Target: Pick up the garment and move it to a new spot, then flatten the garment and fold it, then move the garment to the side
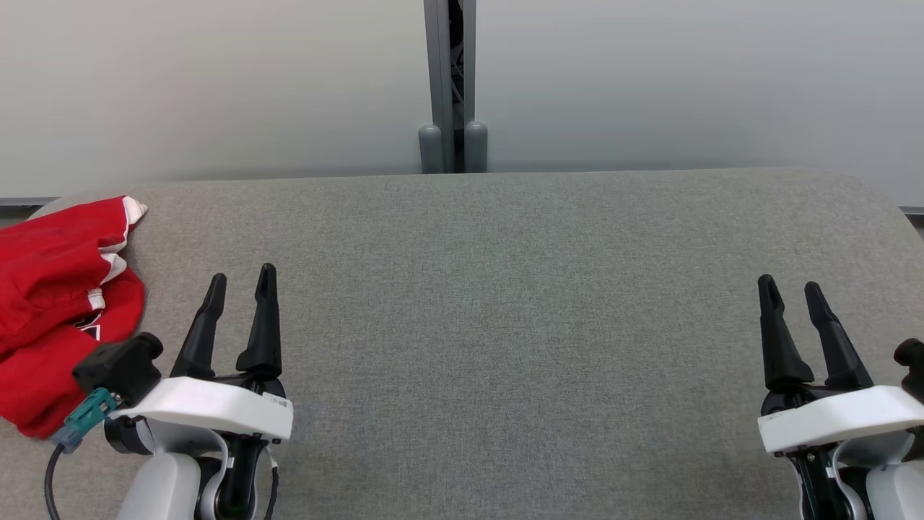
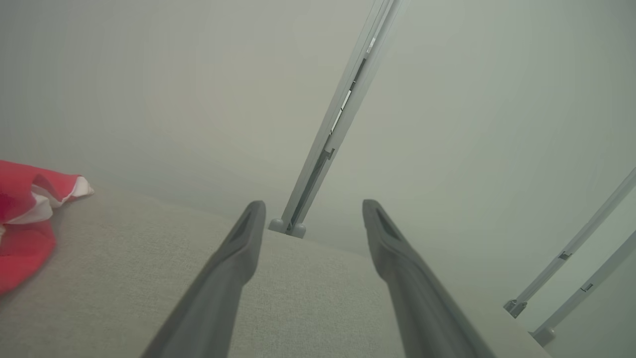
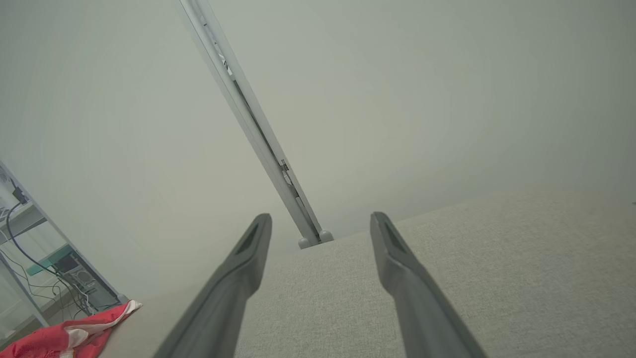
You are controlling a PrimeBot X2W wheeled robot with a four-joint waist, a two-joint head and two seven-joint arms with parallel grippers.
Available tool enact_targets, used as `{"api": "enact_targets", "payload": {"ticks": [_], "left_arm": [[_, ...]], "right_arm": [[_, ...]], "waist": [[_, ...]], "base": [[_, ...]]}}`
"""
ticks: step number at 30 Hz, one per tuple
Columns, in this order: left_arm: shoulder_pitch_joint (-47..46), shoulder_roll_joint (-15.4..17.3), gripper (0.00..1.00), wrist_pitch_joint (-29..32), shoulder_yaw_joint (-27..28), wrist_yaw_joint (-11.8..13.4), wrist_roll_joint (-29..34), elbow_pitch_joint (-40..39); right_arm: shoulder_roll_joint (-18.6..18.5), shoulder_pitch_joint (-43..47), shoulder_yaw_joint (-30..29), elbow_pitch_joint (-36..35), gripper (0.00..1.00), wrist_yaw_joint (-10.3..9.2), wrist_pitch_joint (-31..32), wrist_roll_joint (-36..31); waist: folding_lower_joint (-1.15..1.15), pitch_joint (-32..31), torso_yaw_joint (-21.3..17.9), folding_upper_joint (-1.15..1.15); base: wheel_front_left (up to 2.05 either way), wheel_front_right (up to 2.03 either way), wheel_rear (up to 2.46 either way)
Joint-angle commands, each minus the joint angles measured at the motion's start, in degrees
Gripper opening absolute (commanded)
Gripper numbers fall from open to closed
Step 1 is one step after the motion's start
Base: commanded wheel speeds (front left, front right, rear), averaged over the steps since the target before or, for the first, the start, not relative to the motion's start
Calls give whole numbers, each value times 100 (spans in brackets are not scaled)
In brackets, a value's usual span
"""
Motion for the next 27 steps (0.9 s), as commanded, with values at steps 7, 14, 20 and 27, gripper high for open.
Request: {"api": "enact_targets", "payload": {"ticks": [7, 14, 20, 27], "left_arm": [[-190, 126, 100, -133, -146, 155, 714, 22], [-151, 168, 100, -198, -229, 243, 1135, 78], [-77, 184, 100, -248, -308, 369, 1537, 143], [-48, 180, 100, -263, -419, 434, 1876, 224]], "right_arm": [[-26, -110, 70, 22, 100, 23, -196, -775], [29, -72, 20, 239, 100, 26, -319, -1203], [80, -120, -97, 553, 100, 28, -412, -1660], [104, -159, -166, 757, 100, 30, -444, -2009]], "waist": [[0, 2, 1, 0], [0, -8, -14, 0], [0, -13, -9, 0], [0, 0, 25, 0]], "base": [[0, 0, 0], [0, 0, 0], [0, 0, 0], [0, 0, 0]]}}
